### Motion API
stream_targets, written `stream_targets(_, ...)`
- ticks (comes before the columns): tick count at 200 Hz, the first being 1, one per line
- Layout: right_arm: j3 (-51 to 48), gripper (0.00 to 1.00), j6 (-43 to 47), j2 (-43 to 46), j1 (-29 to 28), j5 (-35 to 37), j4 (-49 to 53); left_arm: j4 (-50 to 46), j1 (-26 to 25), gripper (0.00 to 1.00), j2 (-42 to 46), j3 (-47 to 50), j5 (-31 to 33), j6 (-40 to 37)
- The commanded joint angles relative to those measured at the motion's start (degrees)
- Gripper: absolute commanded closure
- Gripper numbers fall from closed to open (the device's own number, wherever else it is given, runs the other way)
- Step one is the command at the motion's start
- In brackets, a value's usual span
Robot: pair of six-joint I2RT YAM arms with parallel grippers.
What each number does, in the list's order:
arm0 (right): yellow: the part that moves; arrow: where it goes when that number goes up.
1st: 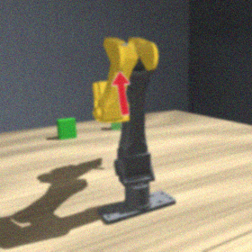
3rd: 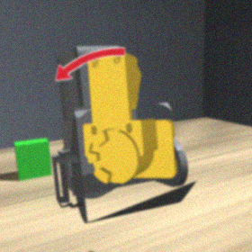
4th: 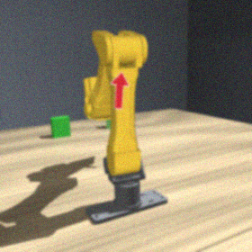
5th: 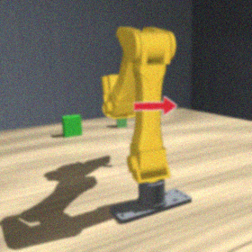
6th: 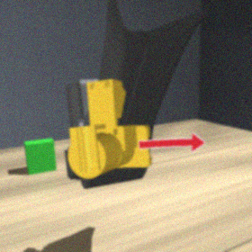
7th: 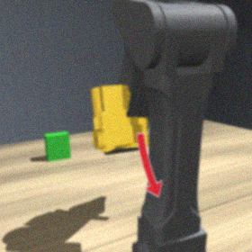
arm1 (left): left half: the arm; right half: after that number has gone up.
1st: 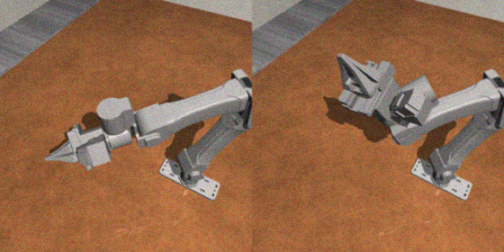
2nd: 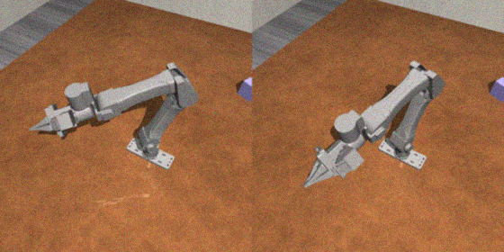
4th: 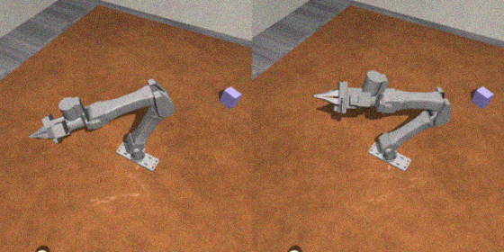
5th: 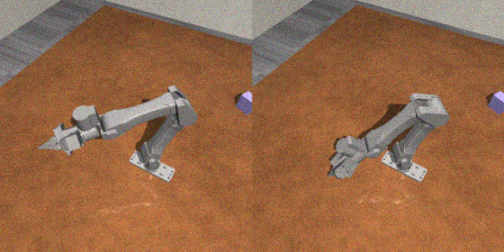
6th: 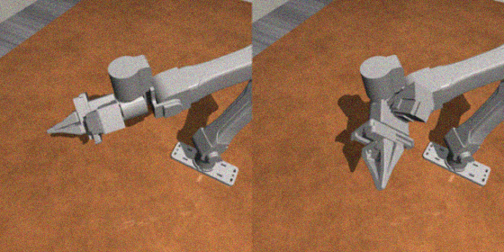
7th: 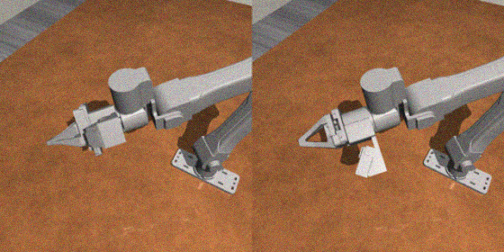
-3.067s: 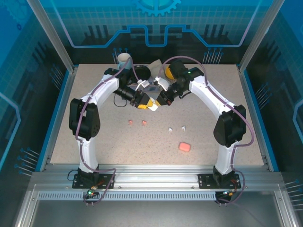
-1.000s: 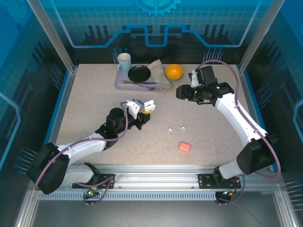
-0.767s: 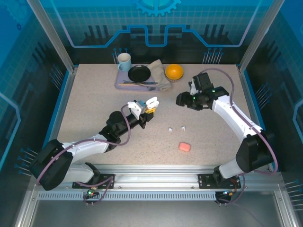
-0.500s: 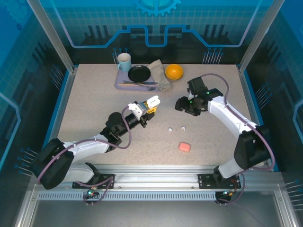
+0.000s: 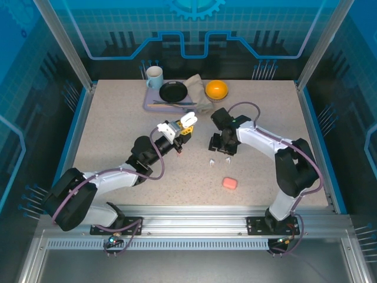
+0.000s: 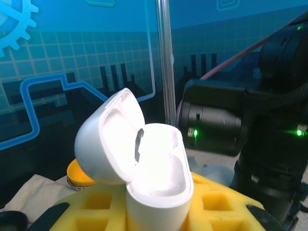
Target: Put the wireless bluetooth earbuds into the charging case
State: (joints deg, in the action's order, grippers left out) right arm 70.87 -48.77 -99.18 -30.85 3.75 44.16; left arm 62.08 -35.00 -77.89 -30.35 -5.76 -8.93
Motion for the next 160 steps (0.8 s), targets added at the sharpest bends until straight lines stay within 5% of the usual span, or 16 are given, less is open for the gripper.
stream_targets(1,1.1,0.44,-5.9,-1.7,-3.1,2.3,3.7,3.0,0.5,1.00,-0.3,-2.5,0.2,1.0)
stream_targets(57,1.3,0.45,-23.0,-4.4,-6.8,3.0,3.2,2.7,0.4,1.00,-0.8,-3.3,-0.1,1.6)
stream_targets(160,3.6,0.51,-26.6,-9.3,-6.8,3.9,2.5,2.6,0.5,1.00,-0.2,-3.5,-0.7,1.9)
